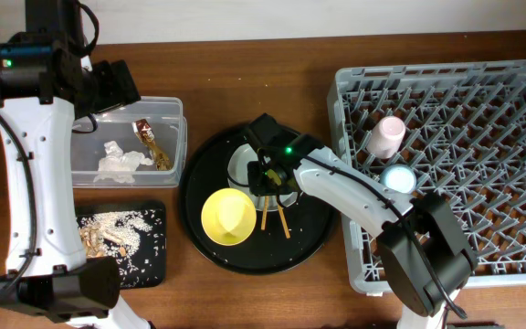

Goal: Sort waste into correct bins and load items into the dishwasher rack
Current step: 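Grasp chopsticks on the plate with right gripper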

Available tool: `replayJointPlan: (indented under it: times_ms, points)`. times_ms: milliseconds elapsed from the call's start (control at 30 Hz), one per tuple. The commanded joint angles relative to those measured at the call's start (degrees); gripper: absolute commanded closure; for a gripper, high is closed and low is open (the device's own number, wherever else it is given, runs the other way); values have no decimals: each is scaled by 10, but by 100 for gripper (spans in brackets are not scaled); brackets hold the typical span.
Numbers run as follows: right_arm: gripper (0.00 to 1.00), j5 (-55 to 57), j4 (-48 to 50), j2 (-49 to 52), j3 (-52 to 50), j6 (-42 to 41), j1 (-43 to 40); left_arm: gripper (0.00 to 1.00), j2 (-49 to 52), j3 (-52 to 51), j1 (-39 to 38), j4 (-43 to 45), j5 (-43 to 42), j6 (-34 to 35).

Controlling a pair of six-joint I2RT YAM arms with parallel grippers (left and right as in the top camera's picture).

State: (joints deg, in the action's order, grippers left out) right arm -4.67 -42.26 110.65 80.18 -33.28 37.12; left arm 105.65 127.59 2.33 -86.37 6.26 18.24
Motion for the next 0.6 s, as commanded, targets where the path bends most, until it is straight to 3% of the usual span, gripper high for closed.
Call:
replayJointPlan:
  times_ms: [0,567]
  points:
    - [70,9,1,5,-27,-27,4,0,1,0,1,-1,7,4]
    - [70,41,46,8,-50,-40,37,0,1,0,1,-1,7,4]
